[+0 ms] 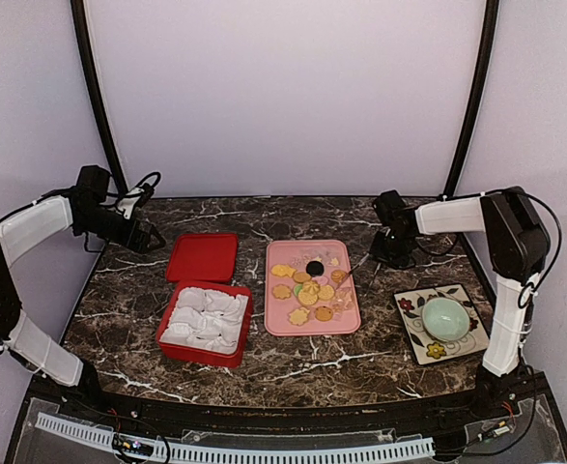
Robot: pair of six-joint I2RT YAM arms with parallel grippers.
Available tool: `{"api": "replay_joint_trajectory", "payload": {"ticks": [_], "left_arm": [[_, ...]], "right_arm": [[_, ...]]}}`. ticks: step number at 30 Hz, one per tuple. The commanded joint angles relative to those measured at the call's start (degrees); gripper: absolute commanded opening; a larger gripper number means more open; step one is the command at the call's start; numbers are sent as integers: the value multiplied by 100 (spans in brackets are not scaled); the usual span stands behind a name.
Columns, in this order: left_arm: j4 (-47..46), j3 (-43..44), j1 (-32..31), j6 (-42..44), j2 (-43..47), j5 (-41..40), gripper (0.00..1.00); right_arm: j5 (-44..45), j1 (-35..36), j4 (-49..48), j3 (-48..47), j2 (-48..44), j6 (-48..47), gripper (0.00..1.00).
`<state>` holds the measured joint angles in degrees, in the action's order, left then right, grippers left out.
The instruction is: Pack the cookies
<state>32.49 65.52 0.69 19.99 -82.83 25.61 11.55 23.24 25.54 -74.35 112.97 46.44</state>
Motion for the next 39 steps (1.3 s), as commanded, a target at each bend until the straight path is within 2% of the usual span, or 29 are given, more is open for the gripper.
{"api": "replay_joint_trajectory", "payload": {"ticks": [1,8,18,22,25,32,36,39], "left_arm": [[297,143,-357,141,-46,45,99],[726,562,-954,261,-287,138,99],[1183,1219,-1220,241,-506,764,99],[1424,1612,-1250,47,-623,1549,99],[1360,1786,-1264,-223,-601,2458,99],[1149,1975,-1284,-1135,-612,4428,99],[586,1648,-1349,-1796,-410,5196,99],[-96,1265,-1482,-2263,-106,5446,98]], "right_arm": [[50,13,25,-196,8,-12,19],[-46,30,-213,-51,-272,23,0],[-140,299,-412,-196,-1020,-224,0],[-68,950,-944,-266,-1572,-512,0],[36,1659,-1512,-446,-1785,-855,0],[193,2994,-2380,-1362,-1449,-1353,0],[264,3423,-3039,-1592,-1246,-1506,0],[208,3569,-3412,-1750,-1087,-1472,0]]}}
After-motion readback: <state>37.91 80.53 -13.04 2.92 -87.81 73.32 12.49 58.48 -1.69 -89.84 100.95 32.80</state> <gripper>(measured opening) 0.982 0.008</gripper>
